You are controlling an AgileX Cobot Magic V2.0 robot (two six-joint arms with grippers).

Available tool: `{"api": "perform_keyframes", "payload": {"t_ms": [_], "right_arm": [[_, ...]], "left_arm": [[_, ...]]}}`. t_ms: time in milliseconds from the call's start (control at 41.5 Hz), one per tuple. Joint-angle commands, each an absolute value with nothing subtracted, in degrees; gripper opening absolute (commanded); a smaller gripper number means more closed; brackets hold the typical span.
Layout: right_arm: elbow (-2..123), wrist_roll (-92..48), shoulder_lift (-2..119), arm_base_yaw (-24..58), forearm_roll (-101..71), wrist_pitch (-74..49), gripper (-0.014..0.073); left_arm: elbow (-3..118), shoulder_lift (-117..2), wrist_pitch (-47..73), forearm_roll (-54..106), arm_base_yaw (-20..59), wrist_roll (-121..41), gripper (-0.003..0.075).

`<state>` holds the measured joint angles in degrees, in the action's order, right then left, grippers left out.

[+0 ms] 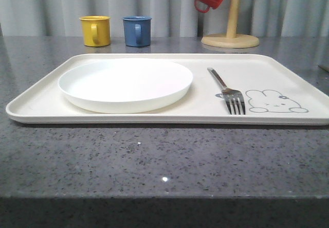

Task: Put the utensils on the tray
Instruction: 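Grasp the steel chopsticks with the right gripper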

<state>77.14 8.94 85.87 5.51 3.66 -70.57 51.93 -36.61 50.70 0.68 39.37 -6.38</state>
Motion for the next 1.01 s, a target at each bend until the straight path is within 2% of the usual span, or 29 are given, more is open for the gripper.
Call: {"api": "perform_keyframes", "payload": {"t_ms": [0, 241, 987], "right_arm": [[76.5, 5.8, 83.7, 1.9, 2.9, -72.6, 0.0318], [75.9, 2.5, 86.4, -1.9, 0.5, -70.3, 0.0318], [75.9, 2.3, 94.1, -2.1, -2.1, -66.3, 0.0316]], "left_arm": [[53.5, -36.6, 46.3, 1.0, 39.4, -5.9, 0.0364], [53.5, -36.6, 46.3, 1.0, 39.4, -5.9, 0.0364], [53.5, -36.6, 46.3, 1.0, 39.4, -5.9, 0.0364]]}}
